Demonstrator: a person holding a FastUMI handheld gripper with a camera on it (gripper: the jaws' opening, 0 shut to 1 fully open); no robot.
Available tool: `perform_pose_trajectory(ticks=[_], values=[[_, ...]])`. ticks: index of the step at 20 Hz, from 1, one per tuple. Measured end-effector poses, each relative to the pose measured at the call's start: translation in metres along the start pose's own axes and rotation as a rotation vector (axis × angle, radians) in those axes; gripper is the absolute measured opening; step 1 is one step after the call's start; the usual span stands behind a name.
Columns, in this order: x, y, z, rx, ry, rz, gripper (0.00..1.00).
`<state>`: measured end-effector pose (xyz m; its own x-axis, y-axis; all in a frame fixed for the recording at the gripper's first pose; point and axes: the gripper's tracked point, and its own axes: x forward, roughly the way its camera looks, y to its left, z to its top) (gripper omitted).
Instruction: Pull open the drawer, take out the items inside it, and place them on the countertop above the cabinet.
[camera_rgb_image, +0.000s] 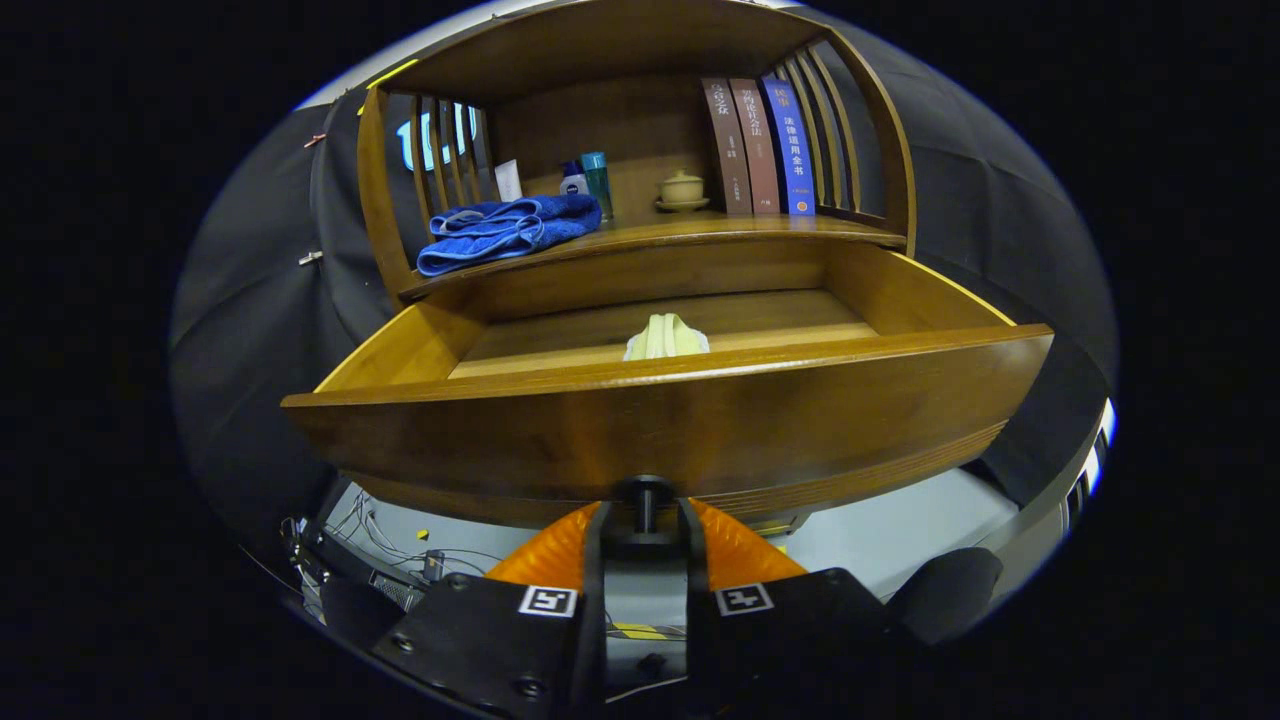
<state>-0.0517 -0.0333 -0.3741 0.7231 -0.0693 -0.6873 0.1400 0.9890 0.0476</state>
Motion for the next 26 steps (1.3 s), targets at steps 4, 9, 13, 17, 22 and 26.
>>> perform_pose_trajectory(ticks=[4,9,13,17,22,26], values=[[-0.024,0.004,0.015,-0.001,-0.043,-0.027,0.49],[-0.059,0.014,0.082,-0.025,-0.183,-0.030,0.98],[-0.030,0.014,0.132,-0.003,-0.155,-0.020,0.98],[0.024,0.014,0.147,-0.049,0.005,-0.014,0.99],[0.079,0.008,0.144,-0.066,0.218,-0.055,0.99],[0.109,-0.003,0.129,-0.072,0.379,-0.092,0.94]])
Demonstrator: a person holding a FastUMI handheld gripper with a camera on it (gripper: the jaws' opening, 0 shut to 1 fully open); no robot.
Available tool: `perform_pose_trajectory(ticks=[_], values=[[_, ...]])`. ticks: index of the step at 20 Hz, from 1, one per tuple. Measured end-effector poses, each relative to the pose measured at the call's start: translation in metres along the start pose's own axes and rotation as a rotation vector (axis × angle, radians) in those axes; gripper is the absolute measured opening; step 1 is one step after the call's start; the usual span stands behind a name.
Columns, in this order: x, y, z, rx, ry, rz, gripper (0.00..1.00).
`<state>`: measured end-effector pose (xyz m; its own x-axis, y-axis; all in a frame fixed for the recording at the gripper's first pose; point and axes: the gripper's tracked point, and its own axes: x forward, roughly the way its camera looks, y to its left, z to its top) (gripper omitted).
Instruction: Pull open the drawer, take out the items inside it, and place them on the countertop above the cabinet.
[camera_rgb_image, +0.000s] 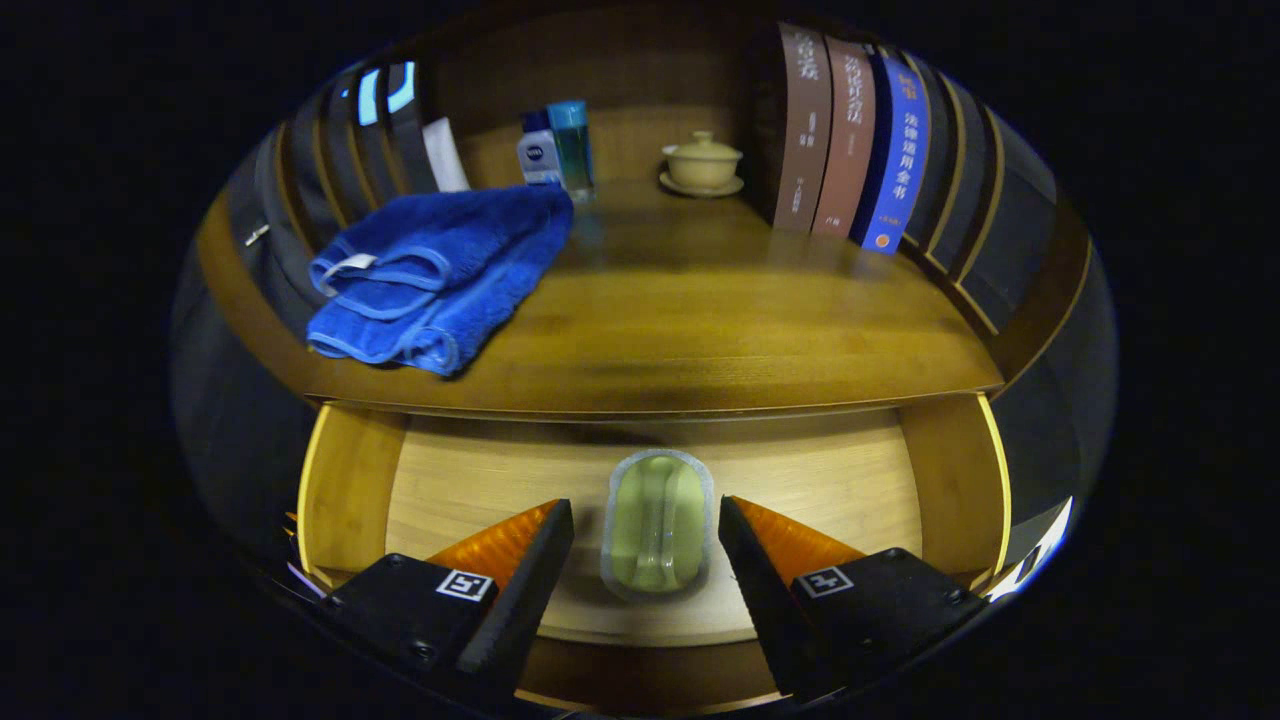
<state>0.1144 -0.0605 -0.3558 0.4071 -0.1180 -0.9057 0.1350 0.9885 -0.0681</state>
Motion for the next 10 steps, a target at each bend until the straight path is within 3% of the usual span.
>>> perform_pose_trajectory(ticks=[3,6,10], values=[[0.020,-0.006,-0.008,-0.004,0.092,-0.018,0.93],[0.033,-0.010,-0.015,-0.012,0.141,-0.030,0.76],[0.038,-0.007,-0.023,-0.024,0.186,-0.032,0.44]])
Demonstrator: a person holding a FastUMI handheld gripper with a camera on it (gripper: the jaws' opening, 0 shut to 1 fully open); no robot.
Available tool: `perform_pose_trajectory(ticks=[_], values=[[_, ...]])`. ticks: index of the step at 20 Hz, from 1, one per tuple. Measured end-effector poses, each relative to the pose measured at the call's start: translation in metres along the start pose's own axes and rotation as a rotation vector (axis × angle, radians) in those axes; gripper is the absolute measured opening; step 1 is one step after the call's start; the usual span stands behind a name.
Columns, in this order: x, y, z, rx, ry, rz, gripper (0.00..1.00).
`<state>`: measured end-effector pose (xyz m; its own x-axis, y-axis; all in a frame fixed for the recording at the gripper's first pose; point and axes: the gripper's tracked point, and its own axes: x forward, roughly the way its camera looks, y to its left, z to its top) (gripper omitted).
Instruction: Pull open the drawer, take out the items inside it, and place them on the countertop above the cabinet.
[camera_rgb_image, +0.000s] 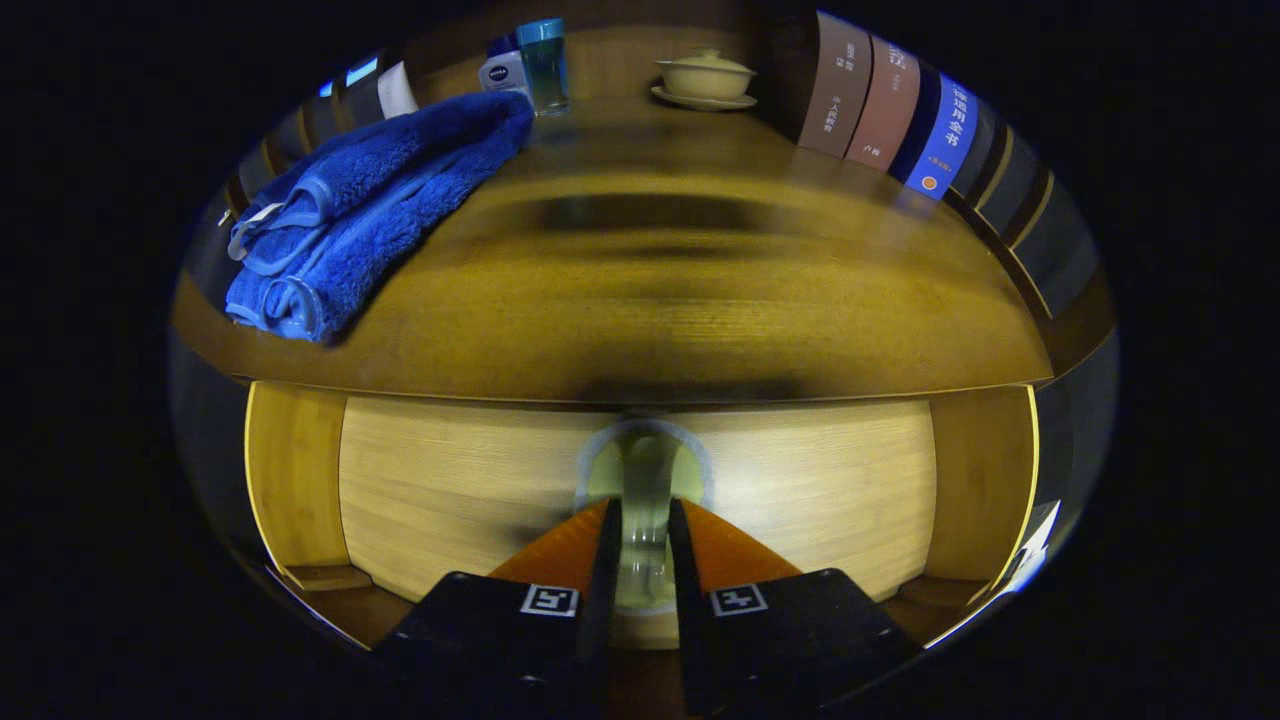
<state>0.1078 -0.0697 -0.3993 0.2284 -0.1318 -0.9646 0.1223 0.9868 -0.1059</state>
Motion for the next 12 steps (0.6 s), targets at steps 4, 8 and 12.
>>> perform_pose_trajectory(ticks=[4,8,12], values=[[0.002,0.001,0.000,-0.017,-0.008,0.001,0.21],[-0.011,0.002,0.006,-0.012,-0.070,0.022,0.21],[-0.048,0.013,-0.004,0.024,-0.138,0.093,0.21]])
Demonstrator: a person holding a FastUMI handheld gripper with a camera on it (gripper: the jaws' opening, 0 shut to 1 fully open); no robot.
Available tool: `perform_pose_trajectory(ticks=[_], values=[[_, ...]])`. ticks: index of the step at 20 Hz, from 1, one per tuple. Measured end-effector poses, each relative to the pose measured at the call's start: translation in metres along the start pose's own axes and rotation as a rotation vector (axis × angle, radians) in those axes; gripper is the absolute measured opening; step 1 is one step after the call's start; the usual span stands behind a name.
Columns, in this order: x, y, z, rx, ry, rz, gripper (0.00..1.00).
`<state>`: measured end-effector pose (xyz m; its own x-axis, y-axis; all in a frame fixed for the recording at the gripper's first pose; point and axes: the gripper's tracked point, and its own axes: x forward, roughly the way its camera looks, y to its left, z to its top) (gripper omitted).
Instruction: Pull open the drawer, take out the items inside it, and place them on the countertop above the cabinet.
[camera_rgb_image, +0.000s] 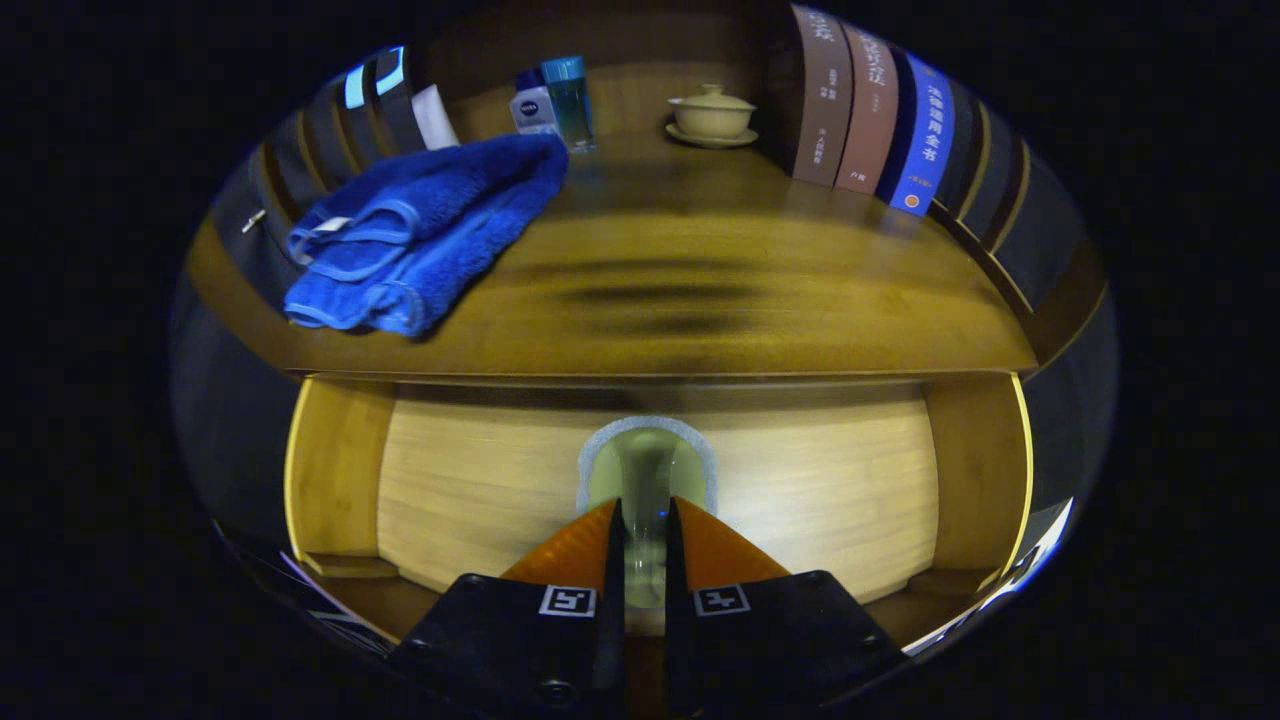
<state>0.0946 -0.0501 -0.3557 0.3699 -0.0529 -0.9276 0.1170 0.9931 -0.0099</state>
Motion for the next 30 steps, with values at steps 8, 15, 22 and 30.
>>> perform_pose_trajectory(ticks=[8,15,22,30], values=[[-0.097,0.006,0.055,0.041,-0.293,0.063,0.20],[-0.082,0.007,0.143,0.010,-0.343,0.047,0.20],[-0.037,0.005,0.205,-0.019,-0.296,-0.005,0.21],[0.012,0.004,0.213,-0.014,-0.202,-0.034,0.24]])
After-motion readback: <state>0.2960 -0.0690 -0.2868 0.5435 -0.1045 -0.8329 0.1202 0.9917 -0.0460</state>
